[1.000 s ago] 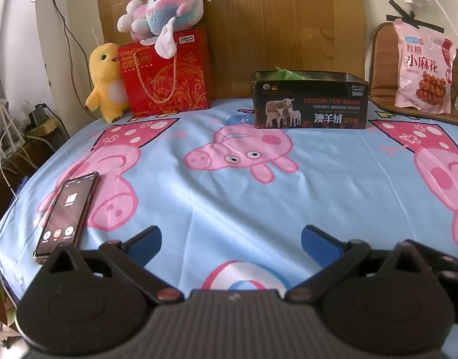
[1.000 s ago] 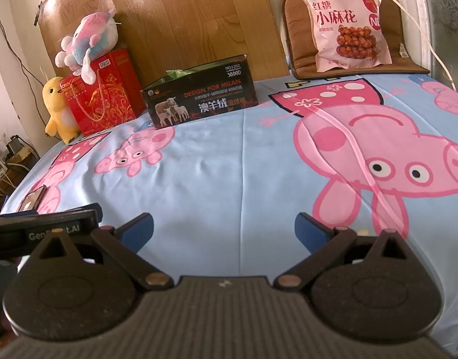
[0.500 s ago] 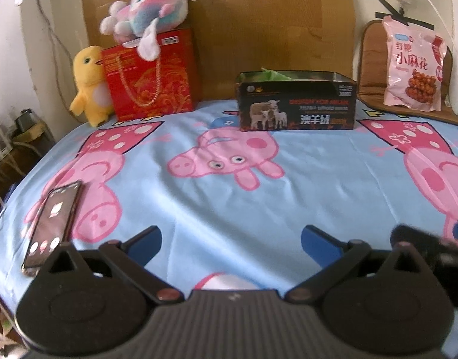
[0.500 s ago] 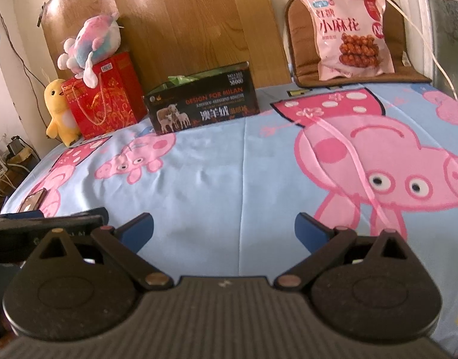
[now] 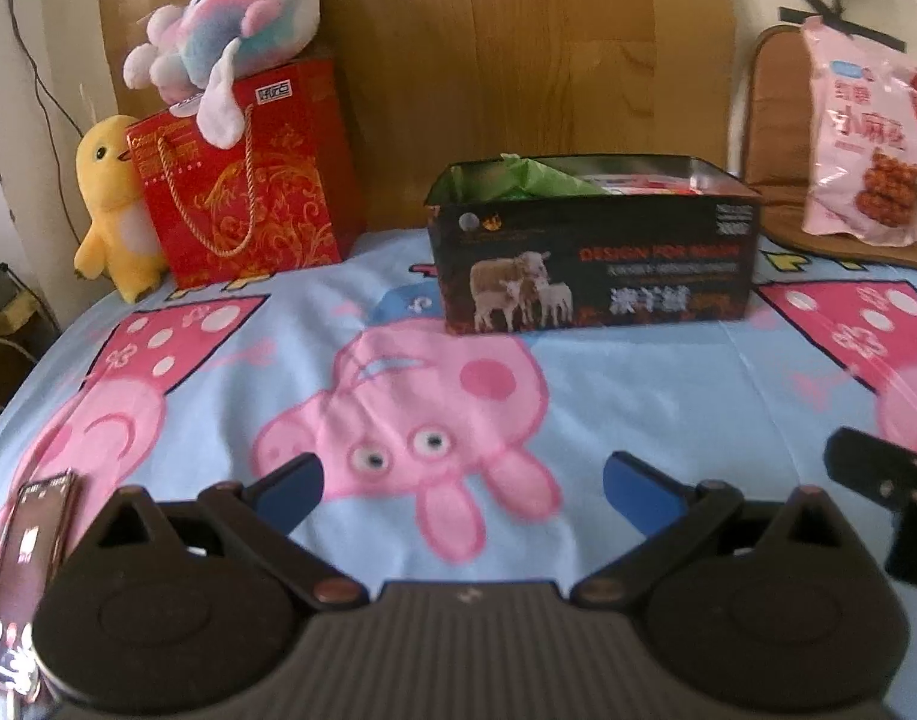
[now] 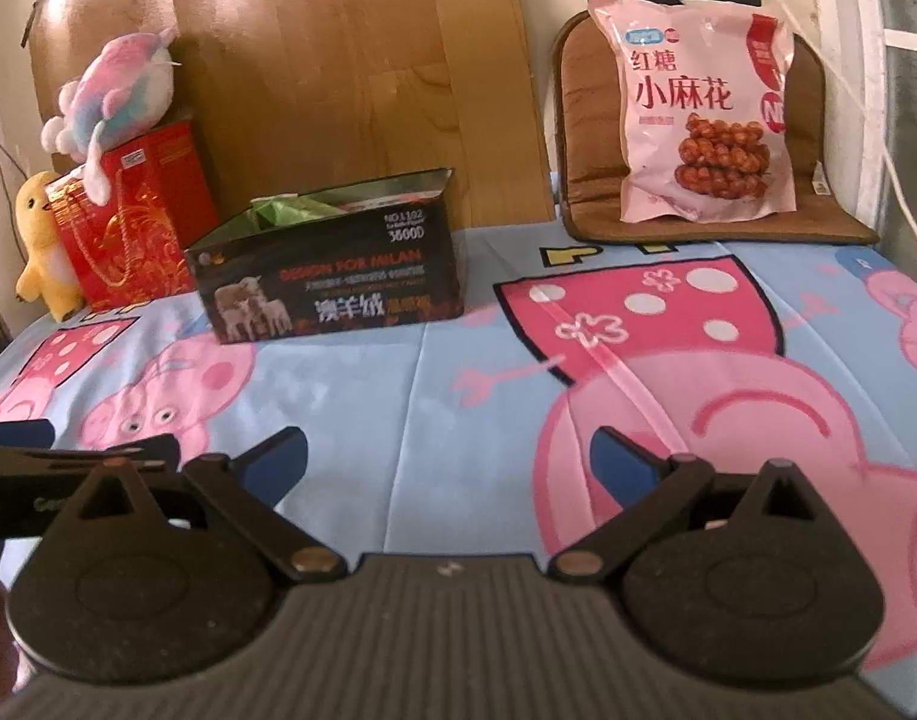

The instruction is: Organize snacks

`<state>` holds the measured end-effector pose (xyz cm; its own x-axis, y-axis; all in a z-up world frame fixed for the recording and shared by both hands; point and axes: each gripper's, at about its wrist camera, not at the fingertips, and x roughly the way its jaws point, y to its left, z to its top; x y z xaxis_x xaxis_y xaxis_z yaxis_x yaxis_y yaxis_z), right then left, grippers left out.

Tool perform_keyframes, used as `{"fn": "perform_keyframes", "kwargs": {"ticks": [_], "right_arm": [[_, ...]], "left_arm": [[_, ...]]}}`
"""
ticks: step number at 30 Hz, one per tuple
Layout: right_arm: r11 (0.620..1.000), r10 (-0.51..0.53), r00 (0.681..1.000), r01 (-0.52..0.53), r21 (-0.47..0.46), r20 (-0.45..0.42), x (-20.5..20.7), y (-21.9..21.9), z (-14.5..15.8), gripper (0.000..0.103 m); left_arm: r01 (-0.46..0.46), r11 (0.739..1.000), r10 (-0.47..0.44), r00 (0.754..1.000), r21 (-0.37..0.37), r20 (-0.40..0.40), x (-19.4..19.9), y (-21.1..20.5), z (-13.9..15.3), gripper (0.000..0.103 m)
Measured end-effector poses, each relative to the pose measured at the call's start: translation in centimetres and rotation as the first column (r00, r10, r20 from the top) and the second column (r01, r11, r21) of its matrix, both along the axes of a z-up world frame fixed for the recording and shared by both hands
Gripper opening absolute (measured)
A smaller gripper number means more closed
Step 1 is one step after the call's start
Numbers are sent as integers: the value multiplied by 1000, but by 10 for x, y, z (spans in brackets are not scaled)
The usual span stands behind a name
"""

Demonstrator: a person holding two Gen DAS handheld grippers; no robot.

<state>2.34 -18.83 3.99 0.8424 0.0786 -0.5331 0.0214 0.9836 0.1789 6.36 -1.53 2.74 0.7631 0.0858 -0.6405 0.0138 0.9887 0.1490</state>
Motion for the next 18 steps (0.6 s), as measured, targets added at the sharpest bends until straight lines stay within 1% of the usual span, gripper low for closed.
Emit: {"fn": "perform_keyframes", "kwargs": {"ticks": [4,8,11,18], "right_arm": [[1000,-3,1000,3,-2,21,20,0,-5,102],[999,-22,999,23,-22,30,33,1,-13,102],[1000,-17,1000,17,17,0,39,-3,-18,102],[996,-44,999,44,72,5,36,-10,-20,102]], "left_arm": [[-32,999,31,999,20,19,23,-5,-12,103],[-39,999,39,999,-13,-1,37,-3,-21,103],[-37,999,37,999,-3,1,42,-6,-26,103],[-27,1000,27,1000,5,10,43,-10,-29,103]]}}
